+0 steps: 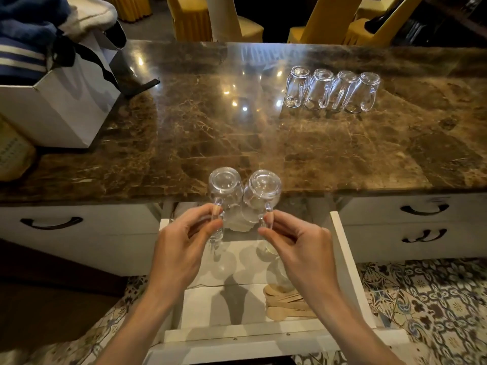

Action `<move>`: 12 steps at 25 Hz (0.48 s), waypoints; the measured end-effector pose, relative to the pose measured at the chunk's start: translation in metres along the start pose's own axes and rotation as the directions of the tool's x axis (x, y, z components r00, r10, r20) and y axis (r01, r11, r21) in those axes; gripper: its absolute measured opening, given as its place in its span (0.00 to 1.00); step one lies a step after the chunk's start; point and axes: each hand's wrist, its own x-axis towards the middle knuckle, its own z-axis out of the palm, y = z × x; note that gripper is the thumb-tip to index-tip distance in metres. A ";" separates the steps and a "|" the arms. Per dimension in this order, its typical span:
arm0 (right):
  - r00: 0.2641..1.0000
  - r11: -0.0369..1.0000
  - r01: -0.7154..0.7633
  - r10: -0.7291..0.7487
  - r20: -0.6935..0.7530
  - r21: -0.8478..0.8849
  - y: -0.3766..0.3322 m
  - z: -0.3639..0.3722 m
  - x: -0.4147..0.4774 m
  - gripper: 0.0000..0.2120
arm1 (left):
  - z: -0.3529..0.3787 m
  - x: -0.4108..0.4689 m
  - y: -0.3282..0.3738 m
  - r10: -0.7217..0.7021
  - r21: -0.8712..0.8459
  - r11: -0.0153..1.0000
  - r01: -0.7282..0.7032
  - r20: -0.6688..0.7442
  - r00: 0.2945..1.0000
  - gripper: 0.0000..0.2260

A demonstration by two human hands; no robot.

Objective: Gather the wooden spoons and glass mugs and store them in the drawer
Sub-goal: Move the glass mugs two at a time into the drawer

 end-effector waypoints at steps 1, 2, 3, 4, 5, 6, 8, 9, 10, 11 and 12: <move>1.000 1.000 -0.021 0.021 0.012 -0.004 0.004 0.002 -0.007 0.14 | 0.000 -0.006 -0.004 -0.023 -0.006 1.000 0.023 0.011 1.000 0.13; 0.999 0.999 -0.043 0.044 0.026 -0.010 0.009 0.004 -0.012 0.11 | 0.000 -0.012 -0.009 -0.051 -0.005 0.999 0.051 0.025 0.998 0.13; 0.997 0.998 -0.062 0.063 0.040 -0.025 0.014 0.006 -0.017 0.09 | 0.000 -0.018 -0.014 -0.085 0.002 0.996 0.085 0.044 0.995 0.12; 0.996 0.996 -0.077 0.079 0.050 -0.048 0.019 0.008 -0.022 0.08 | 0.000 -0.022 -0.020 -0.121 0.007 0.993 0.121 0.064 0.991 0.11; 0.994 0.993 -0.092 0.096 0.060 -0.072 0.024 0.010 -0.026 0.07 | 0.001 -0.026 -0.026 -0.156 0.005 0.988 0.156 0.086 0.984 0.09; 0.991 0.990 -0.110 0.117 0.072 -0.093 0.029 0.013 -0.029 0.07 | 0.002 -0.028 -0.033 -0.187 0.003 0.982 0.188 0.107 0.977 0.08; 0.979 0.977 -0.159 0.175 0.107 -0.143 0.041 0.018 -0.034 0.04 | 0.005 -0.030 -0.045 -0.238 0.031 0.971 0.236 0.138 0.961 0.07; 0.969 0.967 -0.189 0.212 0.128 -0.172 0.047 0.021 -0.035 0.03 | 0.008 -0.030 -0.051 -0.260 0.057 0.965 0.255 0.152 0.953 0.08; 0.957 0.956 -0.220 0.250 0.148 -0.193 0.053 0.023 -0.036 0.03 | 0.011 -0.029 -0.056 -0.282 0.084 0.959 0.271 0.167 0.945 0.08; 0.944 0.946 -0.250 0.285 0.165 -0.205 0.059 0.026 -0.036 0.03 | 0.014 -0.028 -0.061 -0.303 0.112 0.952 0.287 0.178 0.936 0.08; 0.932 0.937 -0.276 0.316 0.178 -0.215 0.065 0.029 -0.036 0.02 | 0.018 -0.027 -0.066 -0.327 0.135 0.943 0.305 0.188 0.926 0.08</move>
